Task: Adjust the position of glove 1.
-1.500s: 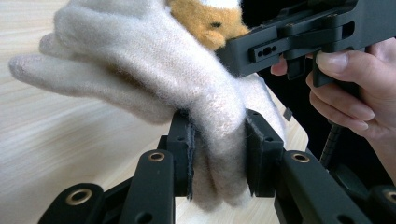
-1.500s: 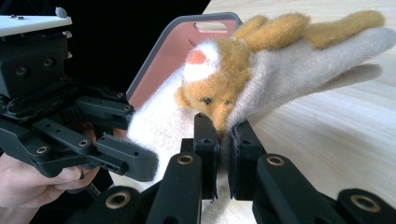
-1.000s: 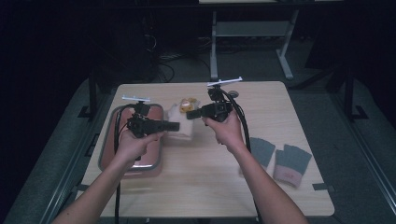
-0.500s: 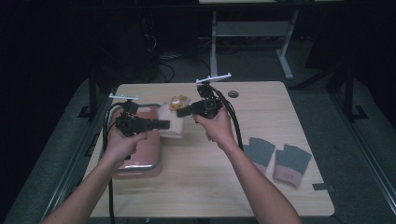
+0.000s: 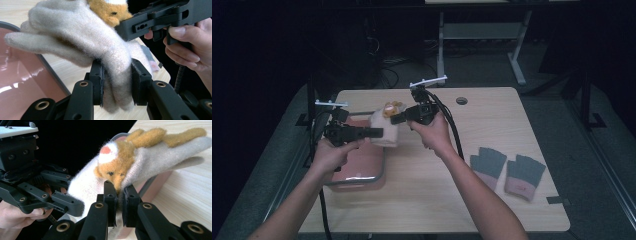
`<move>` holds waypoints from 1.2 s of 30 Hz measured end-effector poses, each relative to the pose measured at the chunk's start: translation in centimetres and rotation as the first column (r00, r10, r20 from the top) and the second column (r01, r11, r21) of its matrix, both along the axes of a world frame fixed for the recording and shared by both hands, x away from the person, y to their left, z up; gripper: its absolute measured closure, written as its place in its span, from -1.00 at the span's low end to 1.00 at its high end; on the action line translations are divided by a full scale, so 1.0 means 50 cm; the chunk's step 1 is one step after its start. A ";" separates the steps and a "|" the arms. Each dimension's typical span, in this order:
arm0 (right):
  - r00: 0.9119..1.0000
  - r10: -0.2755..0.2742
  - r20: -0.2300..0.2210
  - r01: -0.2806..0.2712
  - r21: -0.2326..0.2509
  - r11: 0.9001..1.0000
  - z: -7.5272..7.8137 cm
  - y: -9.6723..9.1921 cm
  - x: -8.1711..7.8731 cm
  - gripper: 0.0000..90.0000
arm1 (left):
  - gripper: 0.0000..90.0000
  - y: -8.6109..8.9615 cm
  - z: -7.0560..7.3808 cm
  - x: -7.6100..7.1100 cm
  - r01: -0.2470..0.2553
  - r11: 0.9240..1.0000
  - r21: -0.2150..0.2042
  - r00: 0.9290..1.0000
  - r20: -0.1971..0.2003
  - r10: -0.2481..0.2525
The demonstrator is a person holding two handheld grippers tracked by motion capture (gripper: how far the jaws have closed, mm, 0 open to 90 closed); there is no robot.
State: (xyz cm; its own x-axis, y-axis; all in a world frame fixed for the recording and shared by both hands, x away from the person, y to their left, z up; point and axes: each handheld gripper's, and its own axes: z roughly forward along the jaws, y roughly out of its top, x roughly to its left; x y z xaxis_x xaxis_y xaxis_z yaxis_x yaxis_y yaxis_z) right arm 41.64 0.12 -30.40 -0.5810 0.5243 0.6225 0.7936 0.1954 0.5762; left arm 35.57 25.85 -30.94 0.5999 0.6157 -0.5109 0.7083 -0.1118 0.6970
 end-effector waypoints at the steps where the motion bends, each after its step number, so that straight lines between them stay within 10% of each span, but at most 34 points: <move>1: 1.000 0.000 0.000 0.000 0.000 1.000 0.000 0.000 0.000 0.86 | 0.49 0.000 0.000 0.000 0.000 1.000 0.000 1.000 0.000 0.000; 36: 0.995 0.090 -0.032 -0.089 0.030 0.996 -0.007 0.142 0.020 0.85 | 0.49 0.129 0.000 -0.028 -0.086 0.996 0.012 0.996 -0.014 0.086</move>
